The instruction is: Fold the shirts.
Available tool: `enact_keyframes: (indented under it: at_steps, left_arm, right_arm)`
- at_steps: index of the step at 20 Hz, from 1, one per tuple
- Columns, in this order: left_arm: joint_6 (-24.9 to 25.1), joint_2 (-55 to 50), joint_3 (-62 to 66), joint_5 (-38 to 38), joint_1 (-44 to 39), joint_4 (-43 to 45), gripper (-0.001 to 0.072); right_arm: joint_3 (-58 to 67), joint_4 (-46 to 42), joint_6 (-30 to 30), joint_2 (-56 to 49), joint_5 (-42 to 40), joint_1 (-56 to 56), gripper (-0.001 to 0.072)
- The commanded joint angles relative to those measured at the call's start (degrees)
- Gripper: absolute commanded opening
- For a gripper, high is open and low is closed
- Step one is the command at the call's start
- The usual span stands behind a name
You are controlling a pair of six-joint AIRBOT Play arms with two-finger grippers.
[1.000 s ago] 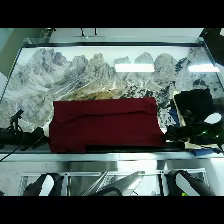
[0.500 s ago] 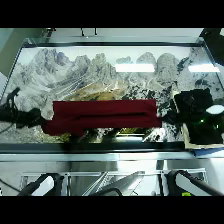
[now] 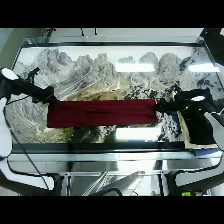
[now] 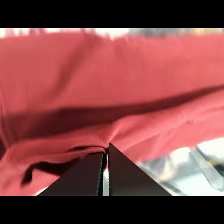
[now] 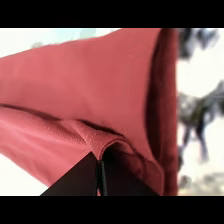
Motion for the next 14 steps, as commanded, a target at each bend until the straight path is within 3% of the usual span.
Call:
enact_keyframes:
  at_steps: [1,2,10,13,14]
  left_arm:
    - [0.0,-8.1,9.4,-2.0,-0.7,-0.4,0.0519]
    - [-0.6,-9.0,11.5,-2.3,-0.5,-0.4,0.0693]
    - [-2.5,-9.8,19.5,-9.3,-2.7,-0.6,0.0691]
    - [-2.8,-9.8,19.5,-9.1,-6.5,-0.5,0.0691]
    - [-2.8,-9.8,19.5,-8.8,-7.7,-0.5,0.0691]
  right_arm:
    - [1.1,0.7,-1.5,-1.6,0.7,-0.6,0.0017]
    - [1.2,0.7,-2.2,-0.9,1.6,-1.1,0.0018]
    - [1.1,4.2,-1.6,-4.2,1.4,-2.1,0.0018]
    - [2.0,4.4,-2.9,-4.3,5.6,-2.6,0.0038]
    - [2.7,4.0,-3.1,-3.7,8.0,-3.1,0.0254]
